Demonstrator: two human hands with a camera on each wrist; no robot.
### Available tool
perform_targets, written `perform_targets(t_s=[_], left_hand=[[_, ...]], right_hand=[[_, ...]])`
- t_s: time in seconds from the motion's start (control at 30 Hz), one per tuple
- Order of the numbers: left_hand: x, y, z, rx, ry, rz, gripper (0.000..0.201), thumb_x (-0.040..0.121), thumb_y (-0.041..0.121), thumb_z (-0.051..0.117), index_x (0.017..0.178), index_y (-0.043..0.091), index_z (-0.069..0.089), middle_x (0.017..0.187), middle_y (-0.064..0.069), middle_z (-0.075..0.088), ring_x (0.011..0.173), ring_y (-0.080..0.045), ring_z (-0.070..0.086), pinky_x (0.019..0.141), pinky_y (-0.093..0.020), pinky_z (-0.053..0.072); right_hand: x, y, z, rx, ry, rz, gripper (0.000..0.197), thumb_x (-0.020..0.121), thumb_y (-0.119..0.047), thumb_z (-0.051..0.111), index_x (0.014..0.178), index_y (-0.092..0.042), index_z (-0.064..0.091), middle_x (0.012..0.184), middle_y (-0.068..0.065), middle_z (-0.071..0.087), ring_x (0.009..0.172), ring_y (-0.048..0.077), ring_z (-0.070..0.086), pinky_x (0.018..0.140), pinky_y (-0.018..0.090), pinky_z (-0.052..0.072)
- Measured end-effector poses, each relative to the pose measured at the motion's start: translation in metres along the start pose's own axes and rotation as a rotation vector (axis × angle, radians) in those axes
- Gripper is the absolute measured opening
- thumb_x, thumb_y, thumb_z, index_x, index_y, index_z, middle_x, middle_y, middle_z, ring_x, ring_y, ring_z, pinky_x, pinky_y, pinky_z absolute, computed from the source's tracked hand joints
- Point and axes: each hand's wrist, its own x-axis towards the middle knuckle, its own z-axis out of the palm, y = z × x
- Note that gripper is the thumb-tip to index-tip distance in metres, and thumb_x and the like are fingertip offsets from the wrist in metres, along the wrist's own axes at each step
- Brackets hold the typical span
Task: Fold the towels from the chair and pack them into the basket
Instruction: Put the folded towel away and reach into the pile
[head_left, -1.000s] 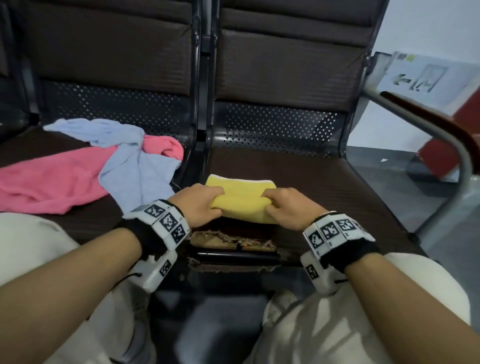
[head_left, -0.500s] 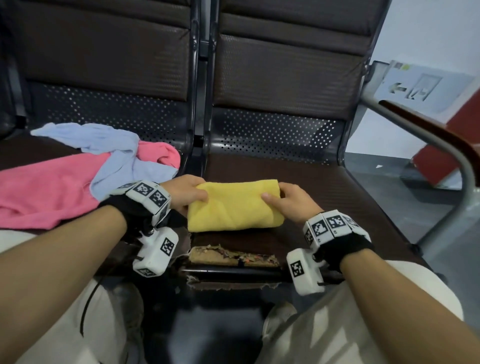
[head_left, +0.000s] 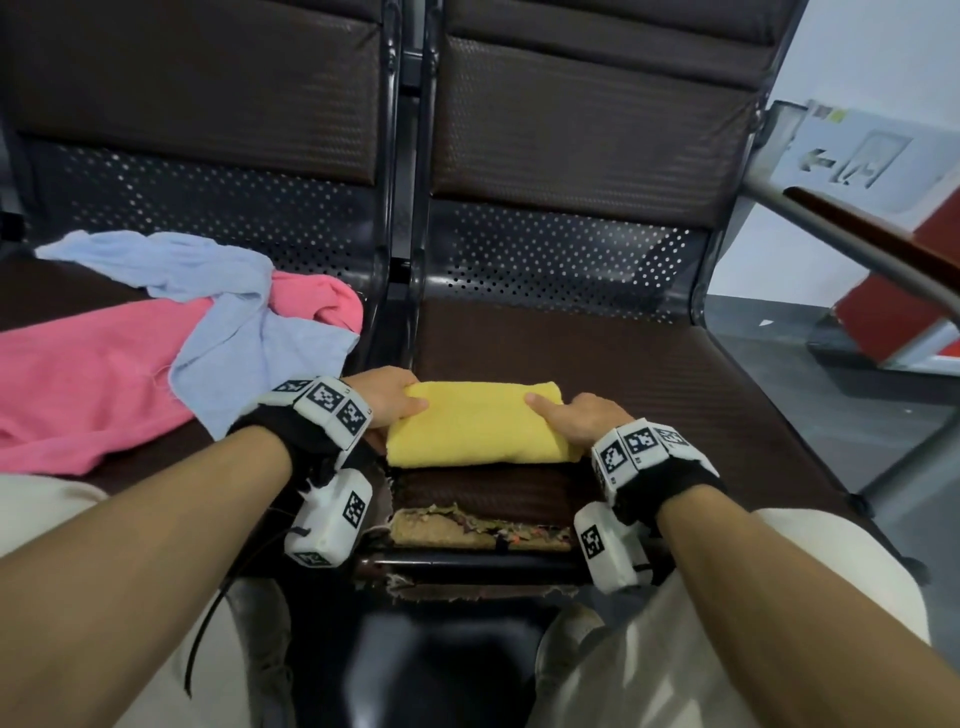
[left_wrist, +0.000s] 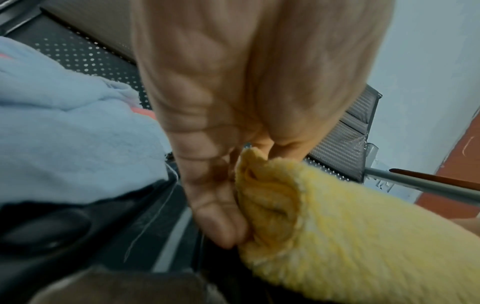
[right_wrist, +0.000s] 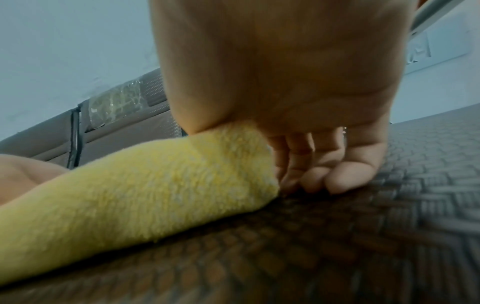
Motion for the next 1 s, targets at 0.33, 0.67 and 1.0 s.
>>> perform_targets(t_s=[0.33,0.67,1.0], left_hand=[[-0.029,0.002,-0.013,0.328,-0.008,0.062,0.042,0.089,0.036,0.06,0.124,0.015,0.052,0.125,-0.006,0.057,0.108,-0.02,0.056,0.091,-0.032,0.044],[-0.096,0.08,-0.045,-0.047,0.101,0.536,0.126,0.055,0.043,0.085,0.148,0.032,0.001,0.136,0.005,0.045,0.123,-0.015,0.048,0.096,-0.036,0.048],[-0.153,0.18,-0.009,0.229,0.093,0.719,0.032,0.088,0.03,0.057,0.117,0.026,0.043,0.107,0.002,0.059,0.097,-0.019,0.059,0.082,-0.036,0.05]], right_hand=[[-0.033,-0.005,-0.016,0.648,-0.091,-0.215,0.047,0.093,-0.037,0.057,0.122,0.0,0.049,0.115,0.014,0.059,0.081,0.02,0.063,0.045,0.022,0.05],[-0.121,-0.024,-0.107,0.382,0.26,-0.883,0.038,0.081,-0.006,0.071,0.101,-0.02,0.043,0.084,-0.001,0.06,0.082,0.015,0.059,0.08,0.039,0.049],[-0.202,0.086,-0.154,0.688,0.524,-0.844,0.034,0.085,-0.006,0.068,0.098,-0.029,0.048,0.09,-0.001,0.062,0.084,0.012,0.06,0.076,0.032,0.05]])
